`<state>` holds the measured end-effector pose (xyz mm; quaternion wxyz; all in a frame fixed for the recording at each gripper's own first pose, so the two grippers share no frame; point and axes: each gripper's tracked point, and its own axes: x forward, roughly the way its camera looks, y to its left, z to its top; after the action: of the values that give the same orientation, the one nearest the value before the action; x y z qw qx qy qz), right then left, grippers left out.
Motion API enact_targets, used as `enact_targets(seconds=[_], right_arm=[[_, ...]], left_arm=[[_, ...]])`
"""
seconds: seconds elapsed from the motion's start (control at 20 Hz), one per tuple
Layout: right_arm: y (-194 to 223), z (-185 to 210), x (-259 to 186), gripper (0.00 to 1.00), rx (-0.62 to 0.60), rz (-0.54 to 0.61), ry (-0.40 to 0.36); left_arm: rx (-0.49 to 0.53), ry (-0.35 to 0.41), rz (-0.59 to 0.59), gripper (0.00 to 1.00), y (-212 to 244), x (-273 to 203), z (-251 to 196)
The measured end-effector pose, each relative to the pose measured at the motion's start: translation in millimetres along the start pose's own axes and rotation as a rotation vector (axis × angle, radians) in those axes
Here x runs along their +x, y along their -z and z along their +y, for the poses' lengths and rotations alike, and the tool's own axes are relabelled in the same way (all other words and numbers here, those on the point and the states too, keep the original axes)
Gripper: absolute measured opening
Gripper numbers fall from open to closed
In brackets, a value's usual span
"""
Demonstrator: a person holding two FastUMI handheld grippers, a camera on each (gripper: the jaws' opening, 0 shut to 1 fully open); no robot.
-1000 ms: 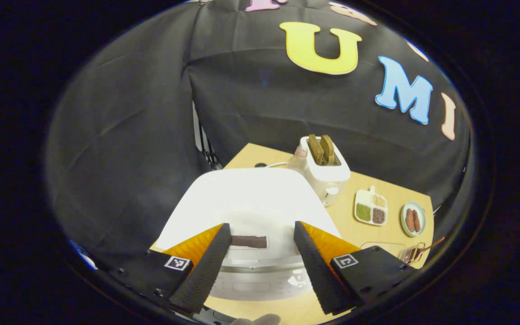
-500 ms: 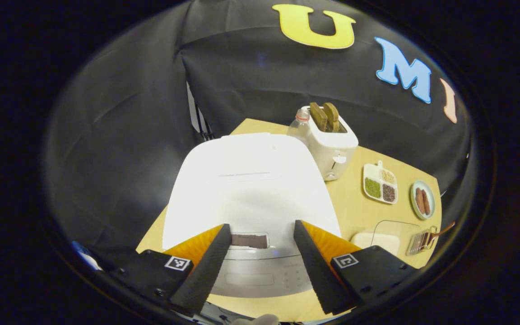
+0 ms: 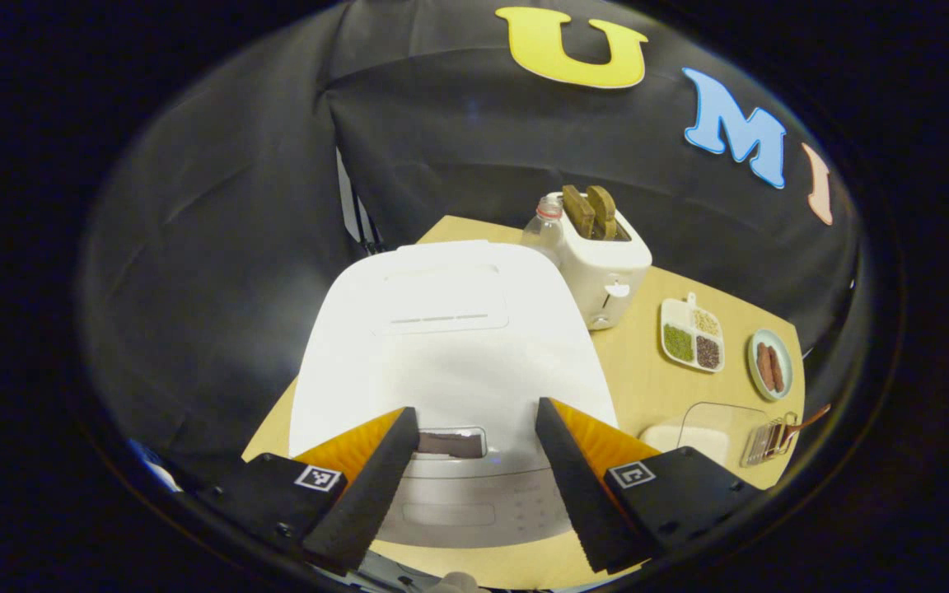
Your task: Close the left gripper, press the button to open the rice cooker; take a wooden spoon from the chopstick holder with the right hand, scoop a spoonful of rice and pour it into the rice cooker, then put the wooden spoon back into the chopstick holder.
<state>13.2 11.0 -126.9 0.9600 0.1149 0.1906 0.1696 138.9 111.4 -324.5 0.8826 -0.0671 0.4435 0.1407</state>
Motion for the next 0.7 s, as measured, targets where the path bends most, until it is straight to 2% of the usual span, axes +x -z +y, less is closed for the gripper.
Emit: enact_targets(seconds=[0.2, 0.45, 0.7], right_arm=[[-2, 5, 1, 0.98, 0.001, -0.004, -0.016], [-6, 1, -2, 0.98, -0.01, -0.007, 0.001], [-15, 0, -8, 0.98, -0.023, -0.039, 0.021]], left_arm=[[0.007, -0.008, 0.008, 1.0, 0, 3, 0], [0.004, 0.004, -0.001, 1.0, -7, -2, 0], [0.052, -0.01, -0.13, 1.0, -40, -19, 6]])
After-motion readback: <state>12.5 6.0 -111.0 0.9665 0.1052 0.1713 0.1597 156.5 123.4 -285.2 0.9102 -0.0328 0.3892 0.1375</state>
